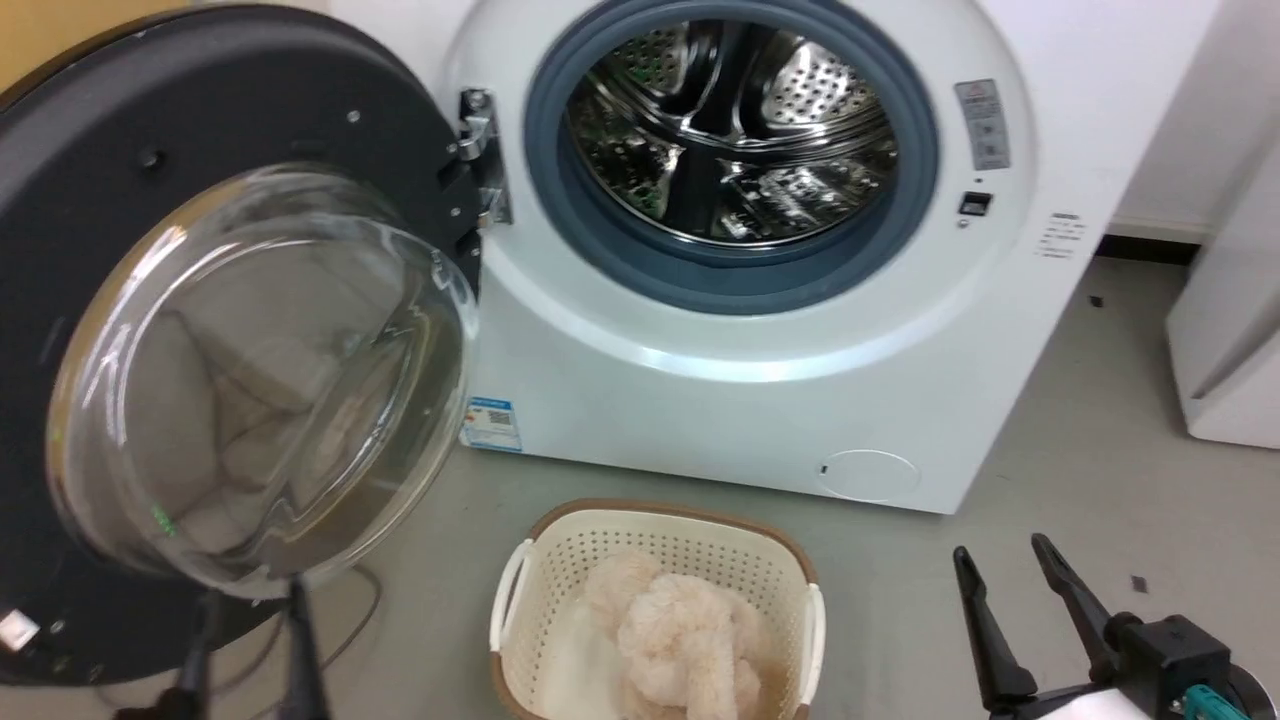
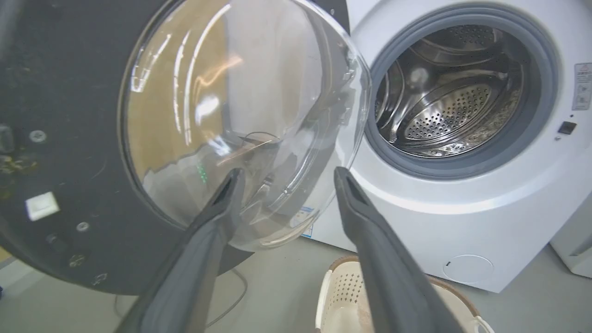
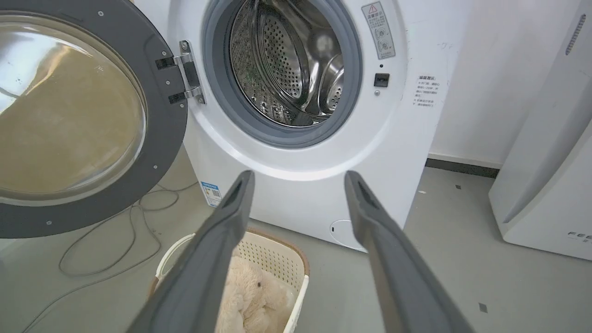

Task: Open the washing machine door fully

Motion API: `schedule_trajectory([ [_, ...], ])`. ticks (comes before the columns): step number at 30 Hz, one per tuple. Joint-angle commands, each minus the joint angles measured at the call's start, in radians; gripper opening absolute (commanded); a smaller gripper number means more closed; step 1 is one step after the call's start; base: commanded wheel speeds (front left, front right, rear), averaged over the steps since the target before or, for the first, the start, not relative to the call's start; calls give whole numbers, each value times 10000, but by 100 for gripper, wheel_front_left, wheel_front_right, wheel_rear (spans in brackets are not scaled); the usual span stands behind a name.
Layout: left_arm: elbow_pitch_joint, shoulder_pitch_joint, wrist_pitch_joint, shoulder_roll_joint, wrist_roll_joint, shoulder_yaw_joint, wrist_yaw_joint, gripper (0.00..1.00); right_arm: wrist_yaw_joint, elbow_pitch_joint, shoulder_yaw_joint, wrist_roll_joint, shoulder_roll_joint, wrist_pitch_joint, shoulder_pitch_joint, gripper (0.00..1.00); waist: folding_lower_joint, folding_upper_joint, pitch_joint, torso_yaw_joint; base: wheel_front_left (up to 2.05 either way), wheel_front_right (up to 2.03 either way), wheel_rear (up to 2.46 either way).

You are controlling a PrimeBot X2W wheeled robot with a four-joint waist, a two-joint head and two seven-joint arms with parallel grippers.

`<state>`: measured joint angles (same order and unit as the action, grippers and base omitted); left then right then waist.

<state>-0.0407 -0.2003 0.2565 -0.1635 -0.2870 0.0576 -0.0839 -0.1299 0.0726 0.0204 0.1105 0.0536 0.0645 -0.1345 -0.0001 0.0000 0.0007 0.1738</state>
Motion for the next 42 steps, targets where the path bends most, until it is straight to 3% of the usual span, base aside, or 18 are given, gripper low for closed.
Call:
schedule_trajectory([
  [1, -29, 111, 52, 80, 214, -234, 96, 100, -8, 127, 30, -150, -34, 6, 24, 100, 1, 0, -63, -268, 0, 0, 0],
  [7, 44, 227, 52, 77, 783, -779, 141, 100, -8, 355, 4, -339, -34, -116, -17, 100, 1, 0, -166, -857, 0, 0, 0],
  [16, 232, 319, -159, -165, 1295, -948, -148, 100, -8, 510, 147, -526, -34, -437, 22, 100, 1, 0, -269, -1788, 0, 0, 0],
  [33, 407, 323, -329, -310, 955, -911, -109, 100, -8, 392, 387, -419, -34, -245, 255, 100, 1, 0, -67, -1743, 0, 0, 0],
  [34, 389, 200, -344, -266, 992, -945, -95, 0, 0, 395, 371, -448, -2, -280, 40, 0, 1, 0, -66, -1744, 0, 0, 0],
  [42, 392, 278, -464, -200, 1080, -933, -51, 0, 0, 341, 339, -478, -2, -297, 79, 0, 1, 0, -62, -1743, 0, 0, 0],
])
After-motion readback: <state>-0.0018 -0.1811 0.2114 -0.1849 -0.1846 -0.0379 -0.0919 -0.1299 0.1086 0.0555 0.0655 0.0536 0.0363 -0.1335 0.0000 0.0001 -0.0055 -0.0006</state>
